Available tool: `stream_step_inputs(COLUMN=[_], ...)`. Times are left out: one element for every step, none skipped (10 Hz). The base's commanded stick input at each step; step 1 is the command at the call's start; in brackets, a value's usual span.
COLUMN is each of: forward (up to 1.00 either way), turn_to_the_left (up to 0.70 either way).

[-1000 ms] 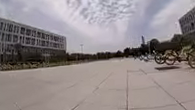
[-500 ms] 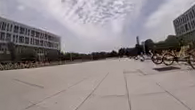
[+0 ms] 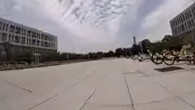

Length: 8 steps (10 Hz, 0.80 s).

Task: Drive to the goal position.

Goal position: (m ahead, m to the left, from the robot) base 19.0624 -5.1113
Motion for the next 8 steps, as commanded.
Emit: stream_step_inputs(forward=[0.70, 0.70, 0.70, 0.70, 0.70, 0.70, 0.70, 0.70], turn_to_the_left=[0.00, 0.00, 0.00, 0.00, 0.00, 0.00, 0.00, -0.02])
